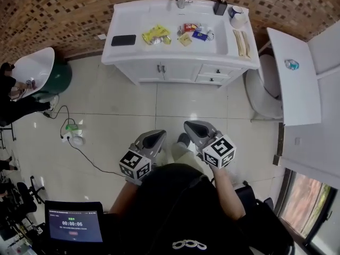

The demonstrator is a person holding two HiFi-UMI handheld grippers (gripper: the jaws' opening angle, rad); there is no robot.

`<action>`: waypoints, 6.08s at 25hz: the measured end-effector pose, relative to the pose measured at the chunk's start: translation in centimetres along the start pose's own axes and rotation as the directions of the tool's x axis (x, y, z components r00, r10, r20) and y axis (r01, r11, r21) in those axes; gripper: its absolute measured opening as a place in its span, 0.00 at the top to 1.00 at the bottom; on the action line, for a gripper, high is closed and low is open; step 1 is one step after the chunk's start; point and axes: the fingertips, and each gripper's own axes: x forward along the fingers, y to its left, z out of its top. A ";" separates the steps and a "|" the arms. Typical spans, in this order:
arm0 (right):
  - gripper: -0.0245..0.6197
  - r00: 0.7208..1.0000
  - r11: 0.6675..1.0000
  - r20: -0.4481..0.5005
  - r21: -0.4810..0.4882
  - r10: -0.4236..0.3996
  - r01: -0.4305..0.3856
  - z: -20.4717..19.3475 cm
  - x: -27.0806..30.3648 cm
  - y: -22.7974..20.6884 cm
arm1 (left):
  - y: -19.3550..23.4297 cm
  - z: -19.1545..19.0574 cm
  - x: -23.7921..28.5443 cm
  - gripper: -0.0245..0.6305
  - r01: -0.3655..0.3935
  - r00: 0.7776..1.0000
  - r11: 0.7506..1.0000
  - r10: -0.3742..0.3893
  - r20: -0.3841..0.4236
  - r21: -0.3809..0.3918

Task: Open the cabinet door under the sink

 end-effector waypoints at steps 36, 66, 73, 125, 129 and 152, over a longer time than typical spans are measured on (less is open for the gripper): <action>0.98 0.978 0.999 -0.202 0.008 -0.047 0.050 -10.0 8.1 -12.9 | 24.3 -7.2 17.9 0.94 -0.231 0.966 0.969 0.239 -0.100 0.083; 0.98 0.965 0.985 -0.215 0.050 -0.153 0.167 -13.4 11.7 -17.4 | 48.3 -16.4 31.6 0.78 -0.351 0.849 0.918 0.396 -0.349 0.187; 0.98 0.961 0.974 -0.202 0.082 -0.191 0.210 -13.6 12.3 -18.0 | 50.6 -17.0 33.3 0.77 -0.391 0.836 0.913 0.405 -0.370 0.115; 0.98 0.971 0.999 -0.235 -0.022 -0.045 0.041 -13.9 10.7 -13.4 | 47.3 -25.7 20.0 0.86 -0.542 0.799 0.841 0.509 -0.320 -0.014; 0.98 0.970 0.999 -0.241 -0.034 -0.023 0.015 -13.5 11.1 -13.2 | 47.6 -26.5 17.7 0.86 -0.571 0.784 0.821 0.532 -0.320 -0.034; 0.98 0.967 0.992 -0.236 -0.053 0.099 -0.114 -12.7 18.2 -8.8 | 53.0 -29.3 4.1 0.90 -0.697 0.680 0.716 0.643 -0.352 -0.039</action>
